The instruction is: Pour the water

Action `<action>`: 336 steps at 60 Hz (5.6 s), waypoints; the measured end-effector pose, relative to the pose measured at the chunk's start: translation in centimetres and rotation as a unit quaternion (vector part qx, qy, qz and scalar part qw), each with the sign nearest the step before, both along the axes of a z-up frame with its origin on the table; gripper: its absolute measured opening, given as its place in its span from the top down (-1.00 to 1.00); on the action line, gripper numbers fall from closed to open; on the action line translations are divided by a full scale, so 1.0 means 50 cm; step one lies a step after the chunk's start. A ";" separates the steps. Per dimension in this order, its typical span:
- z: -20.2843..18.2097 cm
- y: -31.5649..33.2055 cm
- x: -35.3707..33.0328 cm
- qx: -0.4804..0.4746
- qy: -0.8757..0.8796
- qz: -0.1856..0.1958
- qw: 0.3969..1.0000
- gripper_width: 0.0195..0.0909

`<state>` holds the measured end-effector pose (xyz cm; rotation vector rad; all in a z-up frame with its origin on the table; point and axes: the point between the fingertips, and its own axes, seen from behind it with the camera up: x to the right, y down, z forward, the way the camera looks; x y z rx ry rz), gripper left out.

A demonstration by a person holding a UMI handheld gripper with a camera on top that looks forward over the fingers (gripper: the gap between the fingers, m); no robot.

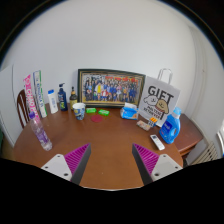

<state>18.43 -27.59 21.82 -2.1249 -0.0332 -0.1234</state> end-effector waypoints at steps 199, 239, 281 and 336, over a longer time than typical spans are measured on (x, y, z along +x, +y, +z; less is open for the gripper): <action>0.101 0.846 -0.621 0.120 0.546 0.001 0.829 0.61; -0.096 0.904 -0.188 0.168 0.020 0.052 0.984 0.61; -0.264 0.845 -0.177 0.087 0.059 0.041 0.994 -0.87; -0.022 0.164 -0.341 -0.028 0.008 0.001 1.000 -0.85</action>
